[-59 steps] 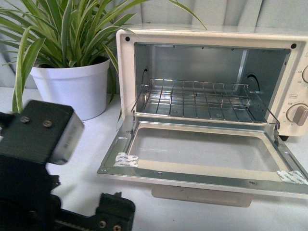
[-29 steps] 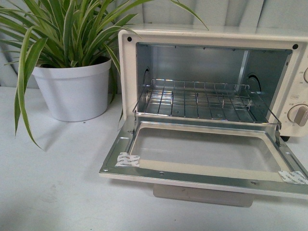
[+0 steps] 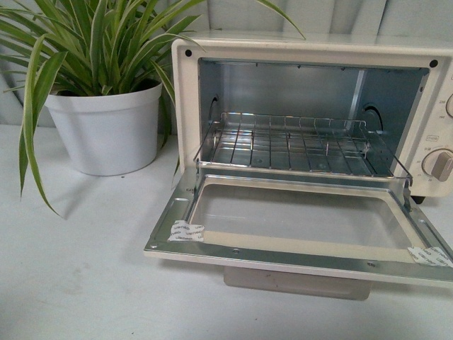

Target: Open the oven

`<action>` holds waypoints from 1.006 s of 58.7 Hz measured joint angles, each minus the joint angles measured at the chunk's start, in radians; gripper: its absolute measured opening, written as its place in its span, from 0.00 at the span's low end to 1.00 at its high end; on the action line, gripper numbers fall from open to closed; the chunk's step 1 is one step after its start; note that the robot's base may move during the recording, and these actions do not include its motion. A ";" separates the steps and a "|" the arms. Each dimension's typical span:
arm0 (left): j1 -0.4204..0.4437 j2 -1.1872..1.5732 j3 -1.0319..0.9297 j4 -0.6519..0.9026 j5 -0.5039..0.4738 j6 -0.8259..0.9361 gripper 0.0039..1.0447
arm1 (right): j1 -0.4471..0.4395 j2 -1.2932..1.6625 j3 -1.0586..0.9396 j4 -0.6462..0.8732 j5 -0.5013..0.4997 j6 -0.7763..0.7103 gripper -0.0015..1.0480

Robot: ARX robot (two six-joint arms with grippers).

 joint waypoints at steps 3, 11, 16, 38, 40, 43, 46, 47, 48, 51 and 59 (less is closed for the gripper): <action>0.025 -0.006 0.000 -0.005 0.025 0.003 0.04 | 0.000 -0.002 -0.003 -0.001 0.000 -0.002 0.01; 0.139 -0.023 0.000 -0.026 0.165 0.003 0.04 | 0.000 -0.004 -0.003 0.000 0.000 -0.003 0.01; 0.215 -0.027 0.000 -0.028 0.201 0.005 0.04 | 0.000 -0.004 -0.003 0.000 0.000 -0.003 0.01; 0.222 -0.027 0.000 -0.028 0.214 0.005 0.06 | 0.000 -0.004 -0.003 0.000 0.000 -0.004 0.05; 0.222 -0.027 0.000 -0.028 0.214 0.005 0.13 | 0.000 -0.004 -0.003 0.000 0.000 -0.004 0.10; 0.222 -0.027 0.000 -0.028 0.214 0.005 0.22 | 0.000 -0.004 -0.003 0.000 0.000 -0.004 0.20; 0.222 -0.027 0.000 -0.028 0.214 0.005 0.34 | 0.000 -0.004 -0.003 0.000 0.000 -0.004 0.32; 0.222 -0.027 0.000 -0.028 0.214 0.005 0.39 | 0.000 -0.004 -0.003 0.000 0.000 -0.004 0.37; 0.222 -0.027 0.000 -0.028 0.214 0.005 0.44 | 0.000 -0.004 -0.003 0.000 0.000 -0.004 0.40; 0.222 -0.027 0.000 -0.028 0.214 0.005 0.55 | 0.000 -0.004 -0.003 0.000 0.000 -0.004 0.50; 0.222 -0.027 0.000 -0.028 0.214 0.005 0.79 | 0.000 -0.004 -0.003 0.000 0.000 -0.004 0.76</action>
